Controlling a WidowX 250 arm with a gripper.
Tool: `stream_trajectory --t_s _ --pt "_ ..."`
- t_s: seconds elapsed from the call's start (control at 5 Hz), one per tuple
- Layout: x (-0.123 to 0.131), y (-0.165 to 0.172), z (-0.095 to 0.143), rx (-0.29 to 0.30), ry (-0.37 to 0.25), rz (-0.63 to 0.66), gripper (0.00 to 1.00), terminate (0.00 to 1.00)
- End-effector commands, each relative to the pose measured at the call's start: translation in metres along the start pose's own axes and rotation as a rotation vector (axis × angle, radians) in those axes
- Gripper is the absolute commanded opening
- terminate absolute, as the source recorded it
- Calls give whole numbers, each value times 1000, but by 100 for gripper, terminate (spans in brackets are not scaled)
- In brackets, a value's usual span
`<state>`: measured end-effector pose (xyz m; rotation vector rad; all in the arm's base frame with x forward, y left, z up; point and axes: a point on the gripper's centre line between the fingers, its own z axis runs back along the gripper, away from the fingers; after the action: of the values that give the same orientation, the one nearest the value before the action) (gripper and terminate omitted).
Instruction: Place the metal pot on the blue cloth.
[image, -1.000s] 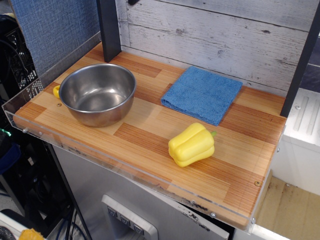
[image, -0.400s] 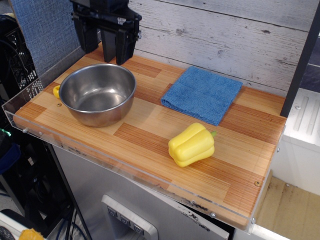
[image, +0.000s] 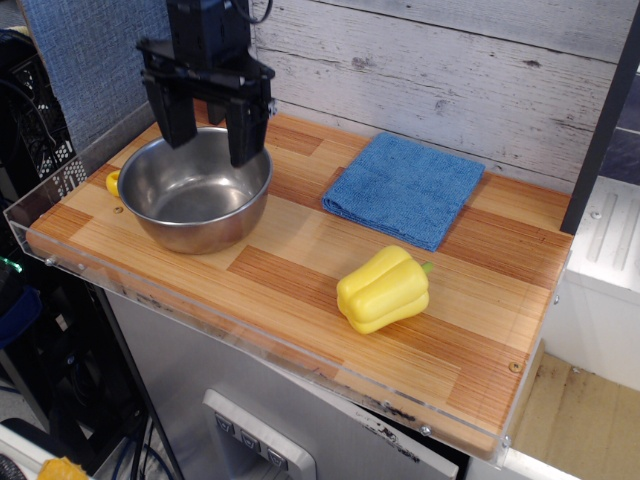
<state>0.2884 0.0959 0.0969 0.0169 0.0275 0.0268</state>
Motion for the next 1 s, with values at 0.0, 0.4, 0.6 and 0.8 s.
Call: stream_trajectory --t_s 0.0,0.4,0.6,0.8 --pt "8 -23 -21 3 -3 -46 100 0" --pt "17 -42 -40 54 39 -84 100 0" --pt "17 -39 -47 74 73 -80 100 0" --pt "17 -28 -49 98 85 -63 100 0"
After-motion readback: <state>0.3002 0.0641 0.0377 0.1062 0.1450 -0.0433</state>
